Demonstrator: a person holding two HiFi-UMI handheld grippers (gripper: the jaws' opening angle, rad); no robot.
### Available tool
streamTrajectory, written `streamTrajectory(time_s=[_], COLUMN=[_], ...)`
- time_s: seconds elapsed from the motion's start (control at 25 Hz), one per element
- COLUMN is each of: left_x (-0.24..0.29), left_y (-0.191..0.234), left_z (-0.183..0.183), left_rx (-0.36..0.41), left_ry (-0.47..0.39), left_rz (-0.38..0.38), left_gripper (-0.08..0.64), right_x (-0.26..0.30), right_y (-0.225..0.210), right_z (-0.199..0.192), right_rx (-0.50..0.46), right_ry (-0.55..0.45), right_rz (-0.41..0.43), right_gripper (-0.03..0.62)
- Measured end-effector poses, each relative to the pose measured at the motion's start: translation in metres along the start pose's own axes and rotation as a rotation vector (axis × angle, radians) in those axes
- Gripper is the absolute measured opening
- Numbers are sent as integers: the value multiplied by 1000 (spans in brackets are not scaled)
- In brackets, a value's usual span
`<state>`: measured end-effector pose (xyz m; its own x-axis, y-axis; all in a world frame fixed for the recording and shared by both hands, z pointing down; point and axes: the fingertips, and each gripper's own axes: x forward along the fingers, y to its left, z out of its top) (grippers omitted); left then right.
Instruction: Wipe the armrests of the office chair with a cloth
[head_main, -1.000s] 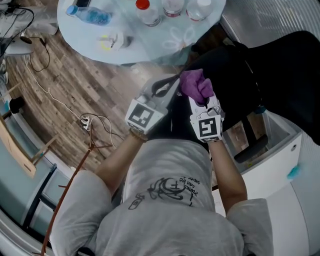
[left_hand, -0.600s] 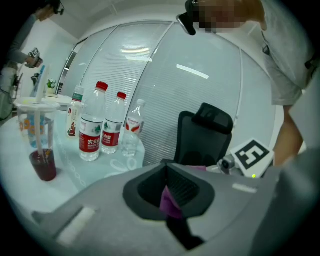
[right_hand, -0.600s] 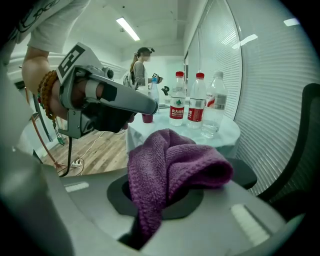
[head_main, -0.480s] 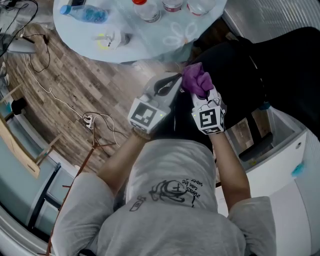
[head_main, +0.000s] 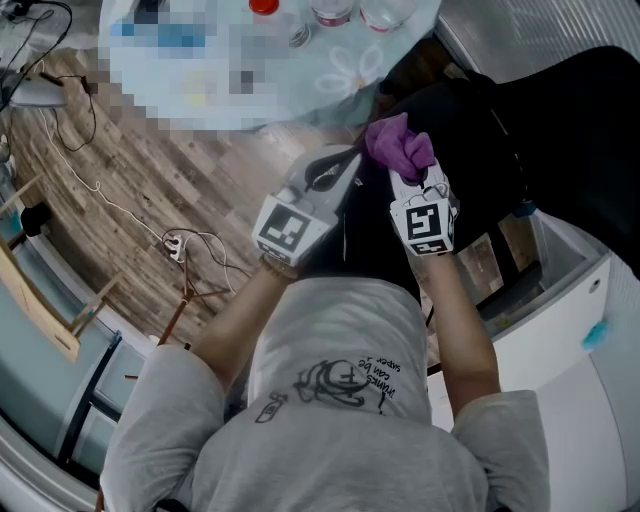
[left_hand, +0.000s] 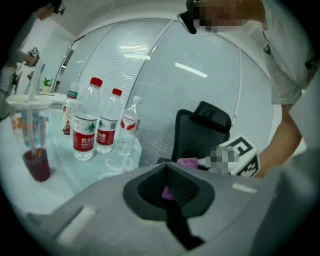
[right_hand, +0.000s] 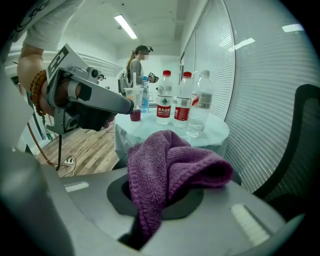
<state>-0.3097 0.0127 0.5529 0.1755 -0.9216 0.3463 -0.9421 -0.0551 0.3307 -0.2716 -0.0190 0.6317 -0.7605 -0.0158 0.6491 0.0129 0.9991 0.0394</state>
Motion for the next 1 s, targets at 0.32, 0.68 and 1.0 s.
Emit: streamTrajectory(time_s=[0.32,0.68,1.0], left_x=[4,6,7], left_y=[-3,1,-1], left_z=[-3,1,-2], left_rx=[-8,-1,-3], left_ry=[14,14,20], left_rz=[-10,-5,-6], left_gripper=[0,0,0], right_x=[-1,0,0], right_y=[-32,-78,-133], right_z=[-4,-11,-22], right_rx=[7,3,52], right_ry=[14,37,60], right_rz=[-19,-48,-113], right_gripper=[37,37,37])
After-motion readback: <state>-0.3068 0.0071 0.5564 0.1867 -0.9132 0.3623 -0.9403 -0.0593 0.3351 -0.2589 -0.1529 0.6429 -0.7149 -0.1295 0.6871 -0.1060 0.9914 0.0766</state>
